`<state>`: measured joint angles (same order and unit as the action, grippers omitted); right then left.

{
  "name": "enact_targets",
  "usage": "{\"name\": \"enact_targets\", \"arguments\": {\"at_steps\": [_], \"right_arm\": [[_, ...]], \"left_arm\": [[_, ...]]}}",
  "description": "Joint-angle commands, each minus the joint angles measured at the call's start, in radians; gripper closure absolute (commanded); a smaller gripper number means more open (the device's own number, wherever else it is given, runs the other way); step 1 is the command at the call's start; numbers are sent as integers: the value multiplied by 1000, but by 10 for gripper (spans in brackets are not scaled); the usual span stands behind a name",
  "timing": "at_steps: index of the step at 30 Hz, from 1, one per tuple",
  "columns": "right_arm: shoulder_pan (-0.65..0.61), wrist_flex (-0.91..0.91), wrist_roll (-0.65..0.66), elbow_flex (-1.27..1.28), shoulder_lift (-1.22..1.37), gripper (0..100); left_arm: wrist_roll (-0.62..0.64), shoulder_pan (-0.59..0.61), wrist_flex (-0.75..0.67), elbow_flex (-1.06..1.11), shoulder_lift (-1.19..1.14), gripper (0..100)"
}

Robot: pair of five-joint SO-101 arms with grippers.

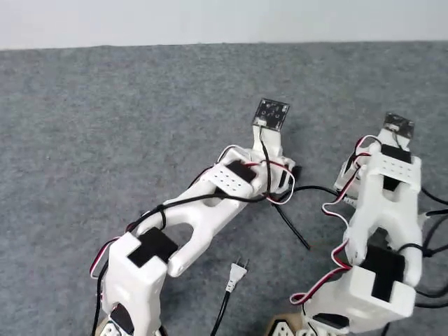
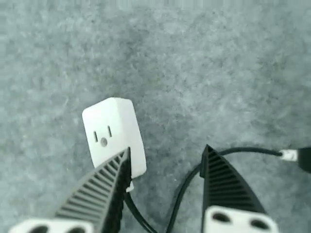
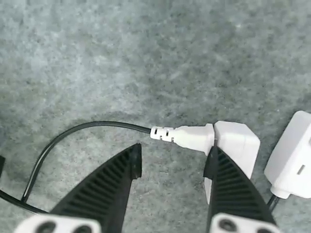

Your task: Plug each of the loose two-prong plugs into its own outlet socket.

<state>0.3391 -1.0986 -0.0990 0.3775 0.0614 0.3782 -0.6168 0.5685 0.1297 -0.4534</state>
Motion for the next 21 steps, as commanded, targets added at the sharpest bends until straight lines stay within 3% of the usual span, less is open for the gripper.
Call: {"name": "enact_targets", "arguments": {"at_steps": [1, 13, 21], "right_arm": [[7, 12, 21, 2, -45, 790], [-16, 10, 28, 6, -45, 790], [-16, 12, 28, 6, -45, 790]], "left_arm": [[-34, 11, 66, -99, -9, 778], [-28, 130, 420, -392, -166, 778], [-31, 112, 470, -461, -209, 779]]}}
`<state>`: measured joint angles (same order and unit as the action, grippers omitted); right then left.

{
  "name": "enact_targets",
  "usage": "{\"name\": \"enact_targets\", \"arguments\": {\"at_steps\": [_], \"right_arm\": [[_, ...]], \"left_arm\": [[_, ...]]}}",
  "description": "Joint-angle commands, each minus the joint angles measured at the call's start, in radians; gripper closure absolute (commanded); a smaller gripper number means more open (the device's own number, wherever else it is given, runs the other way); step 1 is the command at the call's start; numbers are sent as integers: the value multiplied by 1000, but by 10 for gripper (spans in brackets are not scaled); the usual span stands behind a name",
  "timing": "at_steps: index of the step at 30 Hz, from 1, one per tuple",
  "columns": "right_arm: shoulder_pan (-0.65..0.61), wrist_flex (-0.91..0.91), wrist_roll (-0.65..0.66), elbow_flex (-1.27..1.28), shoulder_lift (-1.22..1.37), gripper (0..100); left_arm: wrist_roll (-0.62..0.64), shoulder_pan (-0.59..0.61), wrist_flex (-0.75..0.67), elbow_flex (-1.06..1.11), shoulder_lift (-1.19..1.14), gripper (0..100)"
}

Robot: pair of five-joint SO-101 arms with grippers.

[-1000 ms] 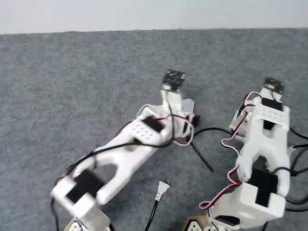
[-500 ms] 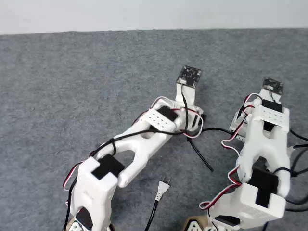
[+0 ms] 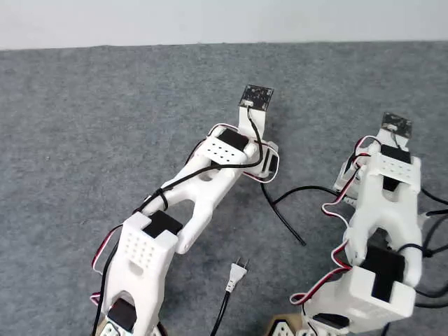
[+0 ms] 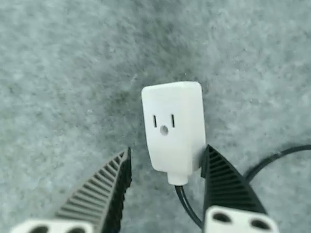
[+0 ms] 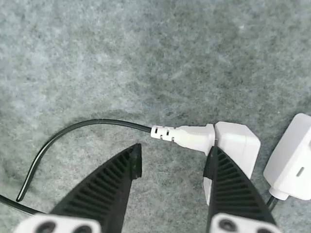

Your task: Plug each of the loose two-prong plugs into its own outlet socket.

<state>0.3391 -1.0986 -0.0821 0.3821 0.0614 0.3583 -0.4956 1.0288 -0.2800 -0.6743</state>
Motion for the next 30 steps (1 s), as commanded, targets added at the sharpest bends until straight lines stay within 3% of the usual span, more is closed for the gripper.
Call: {"name": "enact_targets", "arguments": {"at_steps": [1, 10, 20, 27, 30], "right_arm": [[-16, 12, 11, 2, -45, 790], [-36, 1, 44, 12, -45, 790], [-50, -4, 46, 17, -45, 790], [-50, 2, 46, 17, -45, 790], [-50, 4, 46, 17, -45, 790]], "left_arm": [[-9, -15, 9, -51, 12, 779], [-12, -18, 81, -134, -37, 779], [-78, -40, 381, -628, -325, 781], [-91, -37, 534, -1000, -525, 907], [-150, -41, 588, -1141, -598, 987]]}}
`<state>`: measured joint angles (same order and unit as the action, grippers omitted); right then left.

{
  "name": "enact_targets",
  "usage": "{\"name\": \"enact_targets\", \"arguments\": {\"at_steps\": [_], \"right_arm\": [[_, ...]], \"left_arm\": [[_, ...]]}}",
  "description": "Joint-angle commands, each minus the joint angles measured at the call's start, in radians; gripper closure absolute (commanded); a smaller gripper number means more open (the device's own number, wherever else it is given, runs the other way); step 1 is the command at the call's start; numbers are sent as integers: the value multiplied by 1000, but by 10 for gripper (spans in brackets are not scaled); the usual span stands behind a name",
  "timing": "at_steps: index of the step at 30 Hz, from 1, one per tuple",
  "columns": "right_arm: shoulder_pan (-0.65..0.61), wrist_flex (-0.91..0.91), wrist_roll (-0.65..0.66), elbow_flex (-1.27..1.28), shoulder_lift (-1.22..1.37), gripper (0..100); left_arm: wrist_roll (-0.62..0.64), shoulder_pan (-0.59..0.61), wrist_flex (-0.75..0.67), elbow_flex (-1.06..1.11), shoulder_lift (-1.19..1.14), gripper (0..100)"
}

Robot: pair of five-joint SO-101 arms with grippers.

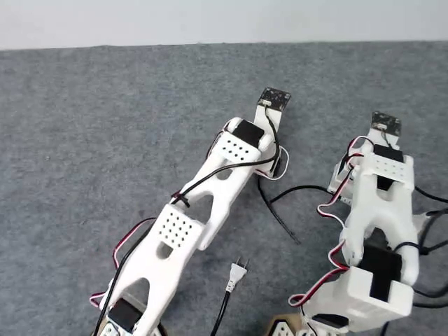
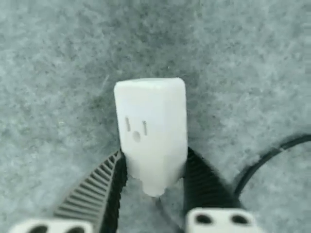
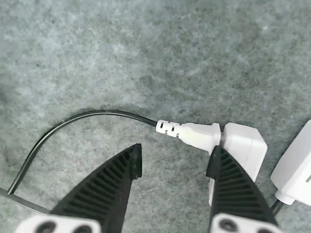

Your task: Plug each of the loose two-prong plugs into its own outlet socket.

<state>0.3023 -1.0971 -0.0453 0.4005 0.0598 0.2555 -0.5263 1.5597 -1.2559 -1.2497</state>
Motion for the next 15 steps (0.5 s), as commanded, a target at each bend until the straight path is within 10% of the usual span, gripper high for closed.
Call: {"name": "enact_targets", "arguments": {"at_steps": [1, 15], "right_arm": [[-13, 2, 9, -2, -44, 790], [-33, 4, 37, -2, -44, 790]], "left_arm": [[-57, -12, 77, -213, -44, 990], [189, 3, 203, -409, -26, 988]]}}
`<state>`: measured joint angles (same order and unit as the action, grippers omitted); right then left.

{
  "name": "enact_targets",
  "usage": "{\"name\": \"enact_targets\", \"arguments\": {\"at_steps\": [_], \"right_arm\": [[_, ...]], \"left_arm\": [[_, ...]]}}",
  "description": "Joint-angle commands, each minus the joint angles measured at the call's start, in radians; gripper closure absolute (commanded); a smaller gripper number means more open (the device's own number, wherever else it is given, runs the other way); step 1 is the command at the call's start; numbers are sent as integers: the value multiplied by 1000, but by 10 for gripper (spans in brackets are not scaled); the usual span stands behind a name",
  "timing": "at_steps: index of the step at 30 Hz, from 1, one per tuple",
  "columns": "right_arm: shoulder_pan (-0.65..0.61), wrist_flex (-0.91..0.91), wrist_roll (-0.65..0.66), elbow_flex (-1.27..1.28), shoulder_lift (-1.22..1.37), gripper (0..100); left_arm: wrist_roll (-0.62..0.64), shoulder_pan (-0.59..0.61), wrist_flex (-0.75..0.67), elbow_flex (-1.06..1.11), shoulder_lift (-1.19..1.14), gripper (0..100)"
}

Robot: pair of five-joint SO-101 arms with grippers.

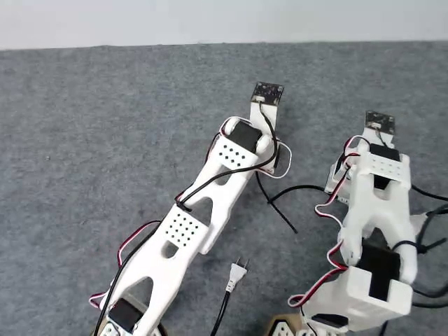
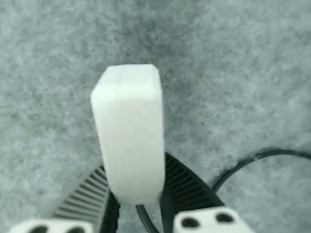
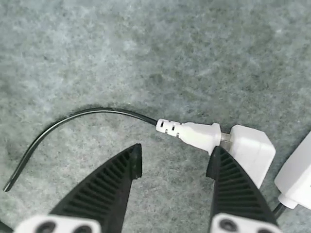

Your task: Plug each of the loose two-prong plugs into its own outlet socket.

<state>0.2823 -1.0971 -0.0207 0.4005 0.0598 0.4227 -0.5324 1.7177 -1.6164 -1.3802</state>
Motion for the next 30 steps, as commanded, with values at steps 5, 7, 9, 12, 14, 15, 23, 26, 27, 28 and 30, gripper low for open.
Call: {"name": "enact_targets", "arguments": {"at_steps": [5, 7, 9, 12, 14, 15, 23, 26, 27, 28, 30], "right_arm": [[-13, 4, 12, -2, -44, 790], [-13, 5, 12, -2, -44, 790], [-13, 5, 12, -2, -44, 790], [-15, 5, 12, -2, -44, 790], [-15, 5, 12, -2, -44, 790], [-15, 5, 12, -2, -44, 790], [-15, 5, 12, -2, -44, 790], [-15, 5, 12, -2, -44, 790], [-15, 5, 12, -2, -44, 790], [-15, 5, 12, -2, -44, 790], [-15, 5, 12, -2, -44, 790]], "left_arm": [[25, 6, 48, 81, 215, 988], [41, 9, 48, 213, 287, 988], [69, 12, 46, 358, 381, 988], [95, 12, 43, 578, 540, 988], [110, 12, 38, 719, 646, 988], [117, 11, 26, 785, 692, 988], [77, 110, -216, 1322, 959, 988], [11, 133, -379, 1578, 1046, 988], [-8, 135, -448, 1670, 1079, 988], [-23, 135, -519, 1762, 1109, 988], [-51, 135, -641, 1931, 1172, 988]]}}
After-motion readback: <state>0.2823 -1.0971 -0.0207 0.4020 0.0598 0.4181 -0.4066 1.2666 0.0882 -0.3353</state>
